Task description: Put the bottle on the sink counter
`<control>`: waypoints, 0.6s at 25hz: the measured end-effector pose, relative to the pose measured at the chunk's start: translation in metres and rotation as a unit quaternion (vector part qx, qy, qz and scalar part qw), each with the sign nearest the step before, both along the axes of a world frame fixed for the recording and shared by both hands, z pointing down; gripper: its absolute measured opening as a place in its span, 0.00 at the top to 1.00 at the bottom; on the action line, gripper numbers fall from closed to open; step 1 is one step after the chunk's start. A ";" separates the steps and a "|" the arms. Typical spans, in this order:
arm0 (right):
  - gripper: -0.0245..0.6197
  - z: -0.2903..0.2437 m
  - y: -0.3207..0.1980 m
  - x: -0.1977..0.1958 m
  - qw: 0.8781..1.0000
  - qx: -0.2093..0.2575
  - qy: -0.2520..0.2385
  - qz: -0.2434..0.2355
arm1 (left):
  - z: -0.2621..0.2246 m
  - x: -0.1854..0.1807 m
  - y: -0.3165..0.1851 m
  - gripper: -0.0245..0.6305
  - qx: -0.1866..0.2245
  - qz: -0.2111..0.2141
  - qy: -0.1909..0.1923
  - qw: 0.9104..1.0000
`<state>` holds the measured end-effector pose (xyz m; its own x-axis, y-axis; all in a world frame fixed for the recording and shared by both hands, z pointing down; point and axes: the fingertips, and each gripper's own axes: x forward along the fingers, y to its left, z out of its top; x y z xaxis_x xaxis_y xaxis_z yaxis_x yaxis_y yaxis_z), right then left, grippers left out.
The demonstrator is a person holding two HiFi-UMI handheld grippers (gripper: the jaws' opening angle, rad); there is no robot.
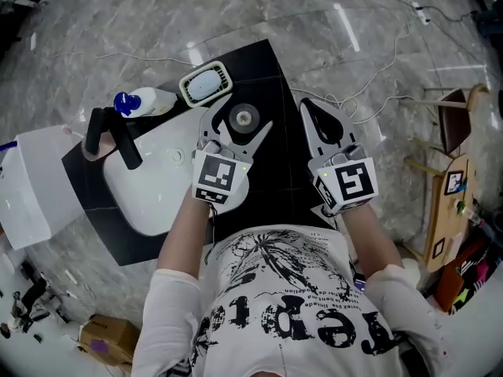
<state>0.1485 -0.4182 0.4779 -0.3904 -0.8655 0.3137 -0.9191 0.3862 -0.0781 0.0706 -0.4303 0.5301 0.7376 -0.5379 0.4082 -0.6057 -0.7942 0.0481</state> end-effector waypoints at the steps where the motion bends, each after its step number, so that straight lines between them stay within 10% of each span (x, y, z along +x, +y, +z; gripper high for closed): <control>1: 0.94 -0.005 0.007 -0.002 1.000 0.001 0.002 -0.005 | -0.014 -0.002 0.004 0.42 0.010 -0.005 0.007 1.000; 15: 0.94 -0.109 0.100 -0.027 0.994 0.058 -0.001 -0.089 | -0.173 -0.050 0.100 0.92 0.112 -0.114 0.091 0.983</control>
